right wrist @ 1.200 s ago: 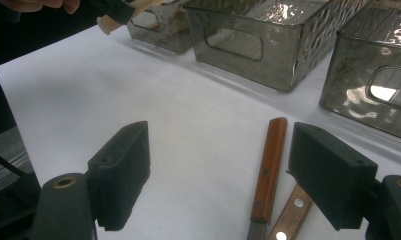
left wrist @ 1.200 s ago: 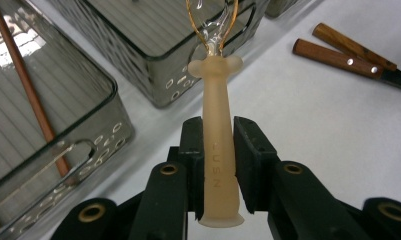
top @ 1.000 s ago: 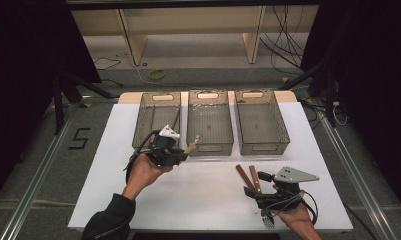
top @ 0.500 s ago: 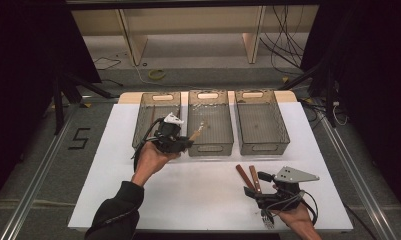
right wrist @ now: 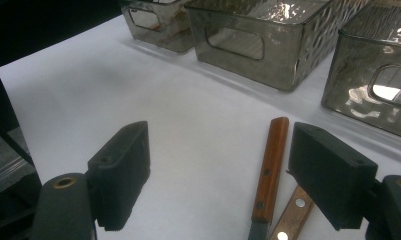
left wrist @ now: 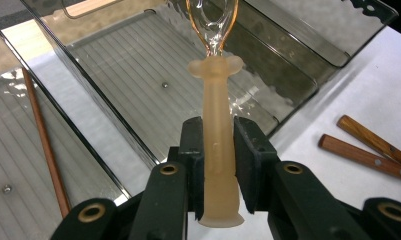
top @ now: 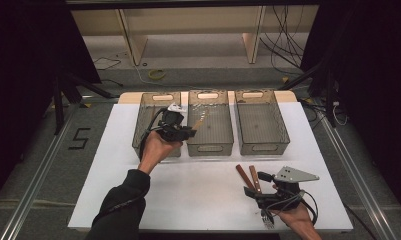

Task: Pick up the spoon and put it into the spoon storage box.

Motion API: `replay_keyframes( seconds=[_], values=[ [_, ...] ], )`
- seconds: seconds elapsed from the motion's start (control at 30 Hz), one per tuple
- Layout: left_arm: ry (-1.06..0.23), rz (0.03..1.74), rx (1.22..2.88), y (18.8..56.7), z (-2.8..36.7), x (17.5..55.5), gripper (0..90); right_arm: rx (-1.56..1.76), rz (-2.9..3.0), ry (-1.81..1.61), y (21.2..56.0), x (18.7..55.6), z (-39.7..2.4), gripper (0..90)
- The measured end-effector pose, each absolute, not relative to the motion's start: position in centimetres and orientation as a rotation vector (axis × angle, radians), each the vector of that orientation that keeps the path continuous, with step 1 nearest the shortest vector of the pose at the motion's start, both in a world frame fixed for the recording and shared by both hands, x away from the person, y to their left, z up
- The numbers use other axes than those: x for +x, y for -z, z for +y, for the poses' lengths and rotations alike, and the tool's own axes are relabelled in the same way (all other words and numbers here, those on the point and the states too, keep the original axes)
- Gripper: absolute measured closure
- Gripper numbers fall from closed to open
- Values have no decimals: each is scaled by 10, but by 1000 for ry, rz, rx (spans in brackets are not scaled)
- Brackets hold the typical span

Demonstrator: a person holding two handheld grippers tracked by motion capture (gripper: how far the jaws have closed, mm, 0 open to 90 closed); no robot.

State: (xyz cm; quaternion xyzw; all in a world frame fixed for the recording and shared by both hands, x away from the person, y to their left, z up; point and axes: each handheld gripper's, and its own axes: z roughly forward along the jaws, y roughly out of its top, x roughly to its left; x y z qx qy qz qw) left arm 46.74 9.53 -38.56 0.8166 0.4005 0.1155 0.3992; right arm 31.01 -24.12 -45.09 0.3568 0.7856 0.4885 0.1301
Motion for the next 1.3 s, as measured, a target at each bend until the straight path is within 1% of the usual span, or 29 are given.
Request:
replay_keyframes(
  seconds=[0.27, 0.6, 1.3],
  values=[
    [-295, 1035, 2057, 385, 92, 483, 747, 1036, 2286, -1418, 451, 311, -241, 254],
    [-286, 1064, 2061, 394, 80, 499, 747, 1036, 2289, -1419, 452, 311, -241, 254],
    [-257, 1126, 2071, 412, 70, 514, 744, 1034, 2289, -1423, 452, 311, -242, 254]
  ],
)
